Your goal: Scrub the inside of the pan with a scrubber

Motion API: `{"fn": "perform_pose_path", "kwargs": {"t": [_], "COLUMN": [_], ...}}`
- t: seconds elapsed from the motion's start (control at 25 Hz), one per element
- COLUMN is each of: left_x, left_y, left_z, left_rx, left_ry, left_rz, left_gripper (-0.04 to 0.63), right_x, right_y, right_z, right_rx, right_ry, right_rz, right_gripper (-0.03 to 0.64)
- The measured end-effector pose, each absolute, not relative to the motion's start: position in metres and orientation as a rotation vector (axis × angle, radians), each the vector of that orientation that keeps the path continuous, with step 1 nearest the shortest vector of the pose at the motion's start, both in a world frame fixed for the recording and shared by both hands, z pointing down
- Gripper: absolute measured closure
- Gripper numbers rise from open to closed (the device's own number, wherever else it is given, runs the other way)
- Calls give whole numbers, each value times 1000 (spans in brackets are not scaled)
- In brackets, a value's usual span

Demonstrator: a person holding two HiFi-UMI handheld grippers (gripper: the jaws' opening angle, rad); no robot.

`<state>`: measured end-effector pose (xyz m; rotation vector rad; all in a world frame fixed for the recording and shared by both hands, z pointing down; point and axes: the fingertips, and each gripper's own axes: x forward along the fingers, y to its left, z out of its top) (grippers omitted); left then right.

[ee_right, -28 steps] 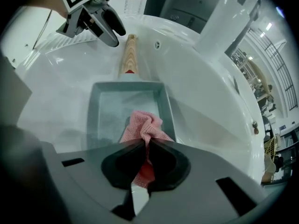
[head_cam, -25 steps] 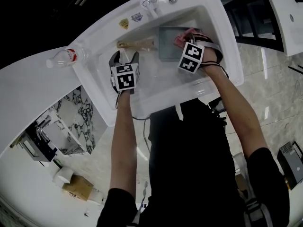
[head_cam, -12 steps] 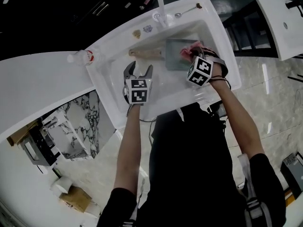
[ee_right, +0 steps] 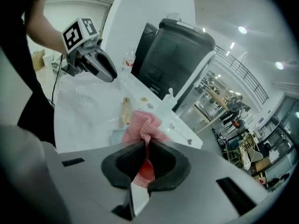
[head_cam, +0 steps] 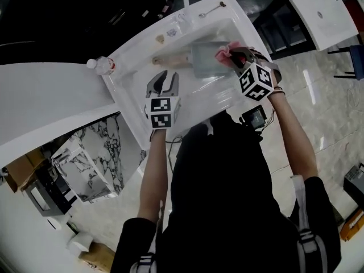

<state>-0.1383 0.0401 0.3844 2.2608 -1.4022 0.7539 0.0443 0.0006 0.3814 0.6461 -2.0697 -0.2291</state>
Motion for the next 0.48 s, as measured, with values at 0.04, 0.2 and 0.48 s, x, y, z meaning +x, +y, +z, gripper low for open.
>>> {"fn": "perform_pose_path", "kwargs": {"t": [0.04,0.2,0.48], "left_x": [-141,-151,-179], "left_y": [45,62,88], "left_z": [376,340,263], "left_rx": [2281,2380,2503], "left_ry": [-1392,-1356,-1381], "left_rz": [742,675,445], "left_gripper": [476,540,552], "right_x": [44,40,34], "right_y": [7,32,69], "right_z": [369,321,238], "right_rx": [667,809,1118], "right_ry": [-2092,-2203,-2460], "right_rz": [-229,-159,63], "right_gripper": [575,575,577]}}
